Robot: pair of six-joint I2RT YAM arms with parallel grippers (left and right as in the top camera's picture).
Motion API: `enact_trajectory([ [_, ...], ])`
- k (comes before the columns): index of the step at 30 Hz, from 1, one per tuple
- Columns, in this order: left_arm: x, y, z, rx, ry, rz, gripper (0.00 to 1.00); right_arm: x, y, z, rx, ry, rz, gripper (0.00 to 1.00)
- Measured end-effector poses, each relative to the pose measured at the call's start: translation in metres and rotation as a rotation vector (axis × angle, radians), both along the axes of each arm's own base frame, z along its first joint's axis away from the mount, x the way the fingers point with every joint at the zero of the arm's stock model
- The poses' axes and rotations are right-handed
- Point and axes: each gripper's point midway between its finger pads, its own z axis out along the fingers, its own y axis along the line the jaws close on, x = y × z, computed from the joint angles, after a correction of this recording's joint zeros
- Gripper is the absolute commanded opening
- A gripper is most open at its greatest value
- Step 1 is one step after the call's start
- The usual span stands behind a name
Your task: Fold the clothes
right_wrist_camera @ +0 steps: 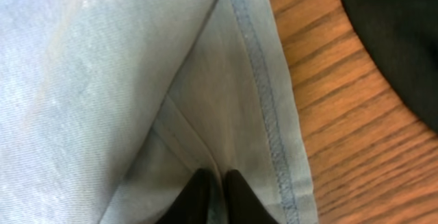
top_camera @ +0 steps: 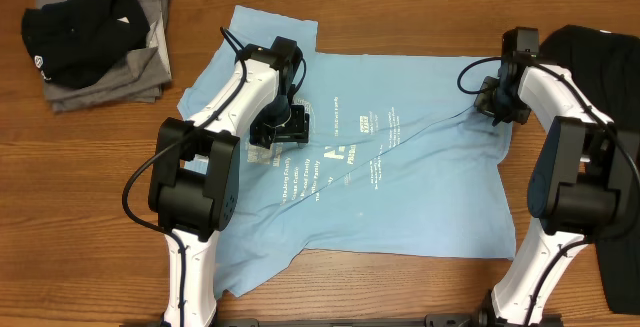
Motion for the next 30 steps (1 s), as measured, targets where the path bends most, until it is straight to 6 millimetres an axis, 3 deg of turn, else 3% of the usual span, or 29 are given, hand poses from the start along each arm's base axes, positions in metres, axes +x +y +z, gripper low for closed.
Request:
enact_trajectory([
  [11, -0.001, 0.000, 0.000, 0.000, 0.003, -0.005, 0.72, -0.002, -0.004, 0.000, -0.018, 0.007, -0.024, 0.06],
  [21, -0.001, 0.000, 0.000, 0.001, 0.005, -0.005, 0.69, -0.005, -0.009, 0.001, -0.050, 0.018, -0.034, 0.14],
  [23, 0.000, 0.000, 0.000, 0.002, 0.000, -0.007, 0.59, -0.005, -0.009, 0.001, -0.050, 0.018, -0.034, 0.05],
  [26, 0.006, 0.000, -0.001, 0.001, -0.027, -0.015, 0.40, -0.006, -0.009, 0.001, -0.050, 0.020, -0.038, 0.04],
  [30, 0.014, -0.001, -0.001, -0.001, -0.060, -0.018, 0.04, -0.008, -0.009, 0.002, -0.051, 0.033, -0.038, 0.04],
])
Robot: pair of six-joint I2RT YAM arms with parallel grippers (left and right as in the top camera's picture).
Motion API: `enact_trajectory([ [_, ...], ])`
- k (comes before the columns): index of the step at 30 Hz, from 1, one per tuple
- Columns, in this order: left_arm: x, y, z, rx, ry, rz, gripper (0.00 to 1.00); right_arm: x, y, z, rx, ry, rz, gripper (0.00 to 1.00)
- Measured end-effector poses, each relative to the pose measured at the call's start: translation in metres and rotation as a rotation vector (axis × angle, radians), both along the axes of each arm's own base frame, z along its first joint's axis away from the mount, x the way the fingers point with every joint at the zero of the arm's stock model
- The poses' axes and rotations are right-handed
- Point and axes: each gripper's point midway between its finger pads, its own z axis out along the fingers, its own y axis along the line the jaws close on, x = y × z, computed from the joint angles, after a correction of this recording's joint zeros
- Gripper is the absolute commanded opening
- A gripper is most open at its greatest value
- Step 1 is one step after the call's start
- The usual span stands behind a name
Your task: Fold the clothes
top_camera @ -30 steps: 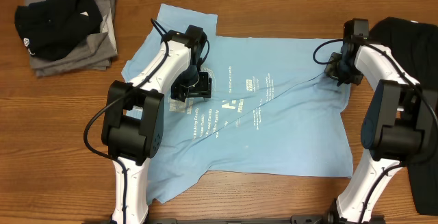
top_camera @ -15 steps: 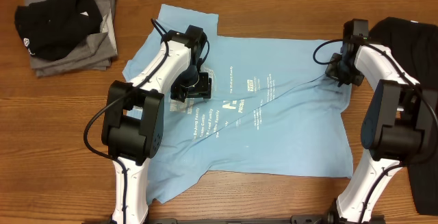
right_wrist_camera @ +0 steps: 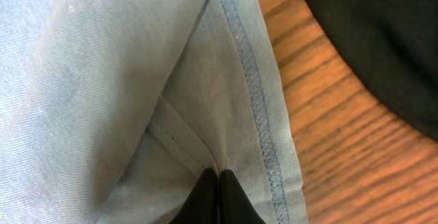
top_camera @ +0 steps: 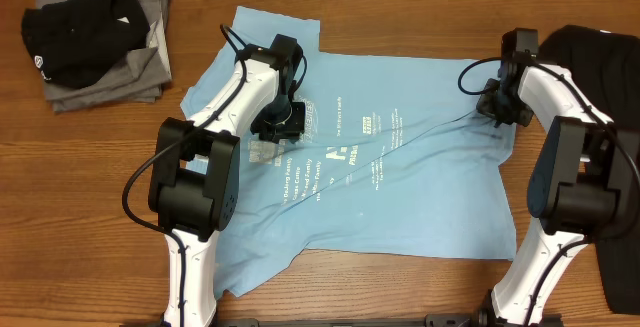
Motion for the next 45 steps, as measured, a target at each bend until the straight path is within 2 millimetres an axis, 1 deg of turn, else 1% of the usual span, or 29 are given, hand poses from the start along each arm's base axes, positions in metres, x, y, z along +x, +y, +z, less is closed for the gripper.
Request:
enact_trajectory([
  [7, 0.015, 0.001, -0.001, 0.013, -0.062, 0.012, 0.04, 0.001, -0.001, 0.010, 0.001, 0.011, -0.019, 0.04],
  [11, 0.024, 0.005, -0.001, 0.023, -0.098, 0.033, 0.04, -0.002, -0.001, 0.011, 0.003, 0.023, -0.026, 0.04],
  [13, 0.028, 0.009, 0.000, 0.029, -0.108, 0.050, 0.04, -0.003, -0.001, 0.011, 0.002, 0.027, -0.030, 0.04],
  [19, 0.040, 0.034, 0.000, 0.056, -0.135, 0.108, 0.04, -0.005, -0.004, 0.011, -0.003, 0.031, -0.047, 0.04],
  [25, 0.057, 0.050, 0.001, 0.054, -0.187, 0.150, 0.04, -0.009, -0.014, 0.011, 0.000, 0.036, -0.081, 0.04],
  [29, 0.062, 0.051, 0.002, 0.044, -0.203, 0.154, 0.04, -0.010, -0.018, 0.011, 0.003, 0.033, -0.091, 0.04],
  [35, 0.062, 0.047, 0.001, 0.025, -0.201, 0.153, 0.04, -0.009, -0.018, 0.011, 0.003, 0.029, -0.092, 0.04],
  [39, 0.061, 0.047, -0.008, 0.025, -0.181, 0.151, 0.04, -0.009, -0.017, 0.011, 0.006, 0.030, -0.092, 0.04],
  [45, 0.063, 0.050, -0.009, 0.015, -0.177, 0.161, 0.04, -0.010, -0.017, 0.011, 0.008, 0.033, -0.092, 0.04],
])
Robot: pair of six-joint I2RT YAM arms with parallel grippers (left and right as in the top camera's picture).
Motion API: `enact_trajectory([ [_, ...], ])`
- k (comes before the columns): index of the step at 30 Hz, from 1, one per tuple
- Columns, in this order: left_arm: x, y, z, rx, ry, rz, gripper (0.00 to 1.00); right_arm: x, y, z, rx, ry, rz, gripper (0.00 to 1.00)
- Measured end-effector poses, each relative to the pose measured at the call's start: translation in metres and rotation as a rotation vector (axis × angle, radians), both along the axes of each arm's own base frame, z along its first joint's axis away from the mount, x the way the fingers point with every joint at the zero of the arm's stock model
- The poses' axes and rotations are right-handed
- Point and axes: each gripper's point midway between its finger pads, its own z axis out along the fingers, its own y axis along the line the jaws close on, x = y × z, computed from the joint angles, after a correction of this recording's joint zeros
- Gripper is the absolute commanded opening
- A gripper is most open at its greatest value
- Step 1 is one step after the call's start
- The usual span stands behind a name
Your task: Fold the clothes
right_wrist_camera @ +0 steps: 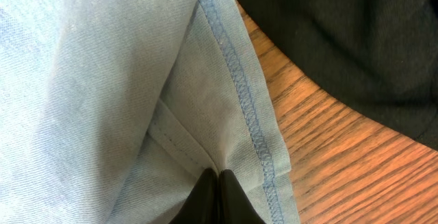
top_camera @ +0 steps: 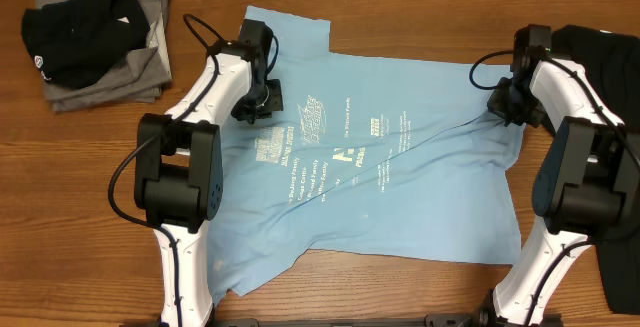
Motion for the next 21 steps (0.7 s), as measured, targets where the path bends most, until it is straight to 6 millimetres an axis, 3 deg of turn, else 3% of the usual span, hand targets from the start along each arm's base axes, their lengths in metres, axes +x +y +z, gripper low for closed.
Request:
enact_trajectory([
  [6, 0.003, 0.015, 0.000, -0.005, 0.002, 0.035, 0.04, 0.000, 0.000, 0.000, 0.000, 0.000, -0.002, 0.04],
  [15, 0.004, 0.082, -0.001, -0.009, 0.031, 0.183, 0.04, 0.000, 0.000, 0.000, 0.000, -0.001, -0.002, 0.04],
  [21, 0.003, 0.099, -0.001, -0.007, 0.034, 0.216, 0.04, 0.004, 0.004, 0.000, 0.008, -0.014, 0.005, 0.08],
])
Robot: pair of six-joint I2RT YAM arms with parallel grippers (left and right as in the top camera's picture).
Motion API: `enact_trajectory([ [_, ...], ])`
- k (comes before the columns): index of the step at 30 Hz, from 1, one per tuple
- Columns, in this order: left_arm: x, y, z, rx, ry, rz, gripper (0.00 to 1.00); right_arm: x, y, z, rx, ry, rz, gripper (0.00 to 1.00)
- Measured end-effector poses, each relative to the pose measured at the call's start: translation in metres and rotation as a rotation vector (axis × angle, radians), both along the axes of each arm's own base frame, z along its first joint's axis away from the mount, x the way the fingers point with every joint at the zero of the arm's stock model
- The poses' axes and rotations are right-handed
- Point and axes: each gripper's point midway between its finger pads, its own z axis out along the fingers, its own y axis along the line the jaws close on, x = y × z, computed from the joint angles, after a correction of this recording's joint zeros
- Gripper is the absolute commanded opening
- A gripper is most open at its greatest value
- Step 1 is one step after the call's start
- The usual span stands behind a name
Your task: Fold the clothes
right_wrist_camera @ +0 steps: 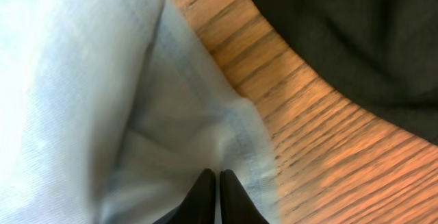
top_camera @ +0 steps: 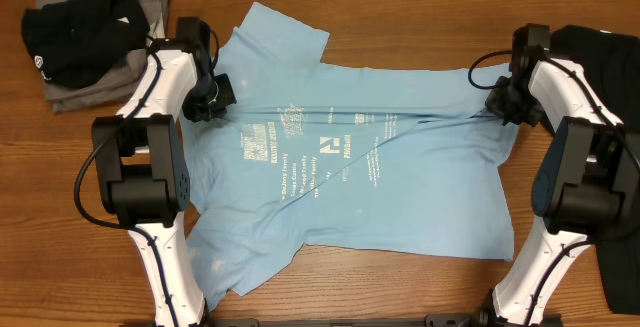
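Observation:
A light blue T-shirt (top_camera: 400,187) with white print lies spread on the wooden table (top_camera: 70,217). My left gripper (top_camera: 214,99) is at the shirt's left edge below the sleeve, and seems shut on the fabric there. My right gripper (top_camera: 500,104) is at the shirt's right edge. In the right wrist view it (right_wrist_camera: 217,177) is shut on a pinch of the blue cloth (right_wrist_camera: 82,80) just inside the hem. A taut crease runs across the shirt between the two grippers.
A black garment (top_camera: 600,62) lies on the table right of the right arm, close to the hem (right_wrist_camera: 356,39). A pile of grey and black clothes (top_camera: 90,37) sits at the back left, near the left arm.
My left gripper has moved left from the shirt's upper left chest to its left edge, and the cloth there is spread wider. The right gripper holds the same pinch.
At first my left gripper was on the middle of the bunched shirt and the right one pinched the right hem. The left gripper then stood further left at each moment, the shirt's print came into view, and the shirt now lies stretched between both grippers.

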Motion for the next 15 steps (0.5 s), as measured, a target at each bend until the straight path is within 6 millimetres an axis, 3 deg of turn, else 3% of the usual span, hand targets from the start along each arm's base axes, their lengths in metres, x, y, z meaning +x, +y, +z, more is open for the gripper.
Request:
enact_trajectory([
  [5, 0.000, 0.020, 0.000, 0.055, 0.002, 0.028, 0.06, 0.002, -0.007, 0.001, -0.022, -0.009, -0.009, 0.11],
  [15, -0.006, 0.040, 0.004, 0.129, 0.055, 0.043, 0.29, -0.006, -0.007, 0.009, -0.018, 0.033, -0.020, 0.04],
])
